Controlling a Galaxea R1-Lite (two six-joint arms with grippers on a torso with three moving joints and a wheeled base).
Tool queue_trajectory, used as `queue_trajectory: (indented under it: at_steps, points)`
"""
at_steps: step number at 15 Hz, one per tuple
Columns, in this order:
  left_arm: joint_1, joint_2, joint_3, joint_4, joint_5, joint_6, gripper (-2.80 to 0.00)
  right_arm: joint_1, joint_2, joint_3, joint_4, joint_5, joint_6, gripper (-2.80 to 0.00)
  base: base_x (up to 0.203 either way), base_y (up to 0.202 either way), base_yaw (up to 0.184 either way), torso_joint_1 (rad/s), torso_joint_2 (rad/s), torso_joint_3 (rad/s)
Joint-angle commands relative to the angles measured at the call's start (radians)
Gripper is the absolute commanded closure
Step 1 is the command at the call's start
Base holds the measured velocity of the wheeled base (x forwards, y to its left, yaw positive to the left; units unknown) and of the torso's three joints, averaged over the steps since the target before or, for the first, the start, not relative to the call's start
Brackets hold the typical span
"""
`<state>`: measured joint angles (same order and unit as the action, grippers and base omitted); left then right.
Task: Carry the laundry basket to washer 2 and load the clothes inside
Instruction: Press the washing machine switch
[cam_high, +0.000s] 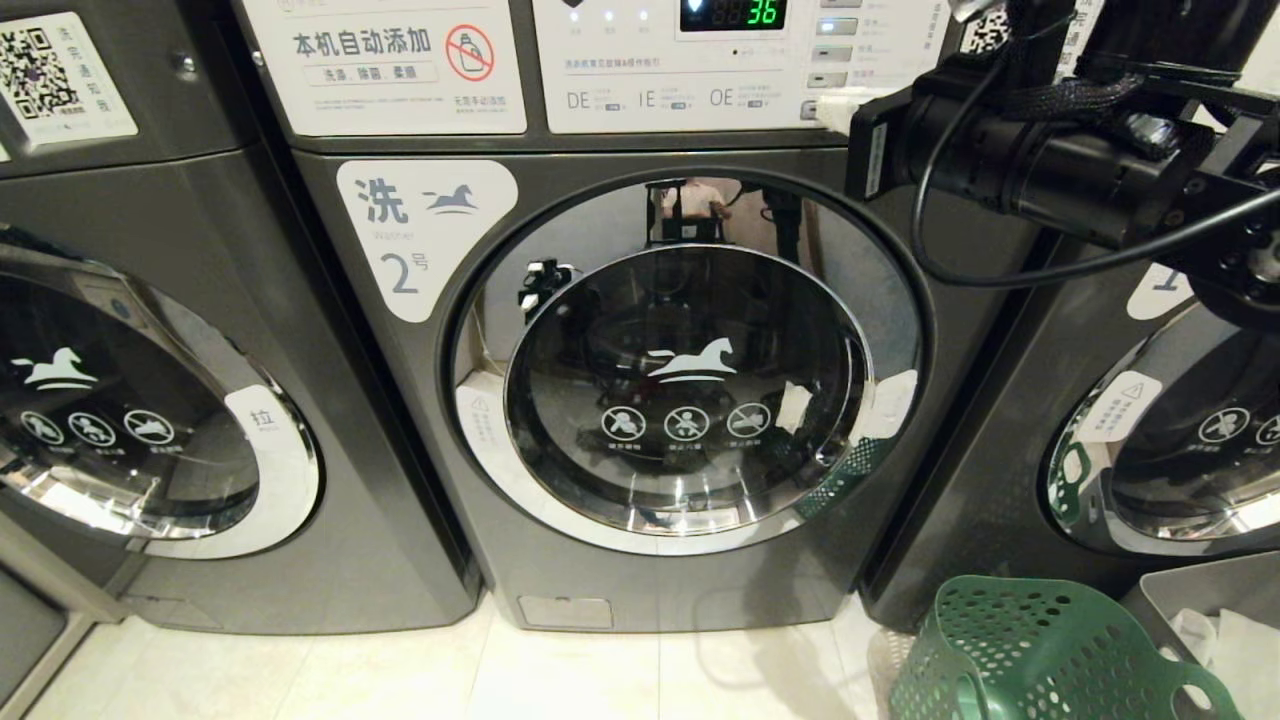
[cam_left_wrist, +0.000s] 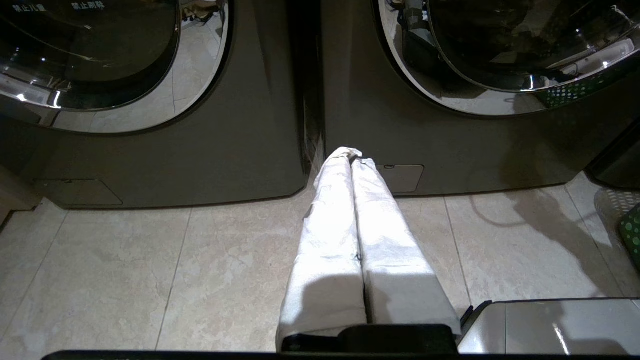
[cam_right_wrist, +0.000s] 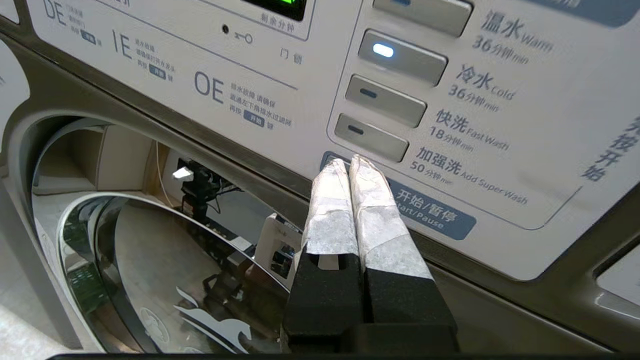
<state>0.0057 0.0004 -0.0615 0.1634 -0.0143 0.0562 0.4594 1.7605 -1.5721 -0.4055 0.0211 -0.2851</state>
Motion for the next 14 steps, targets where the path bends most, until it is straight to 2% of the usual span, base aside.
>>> queue_trajectory:
  at_steps: [1,14]
  points:
    - [0.0,0.0,0.0,0.001,0.0,0.001,0.0,-0.001,0.019,-0.006,-0.003,0.0,-0.002,0.0,0.0,0.0,0.0,0.0,0.0,0.0]
    - [0.0,0.0,0.0,0.001,-0.001,0.001,0.0,-0.044,0.049,-0.054,-0.001,-0.007,-0.006,0.0,0.0,0.0,0.0,0.0,0.0,0.0]
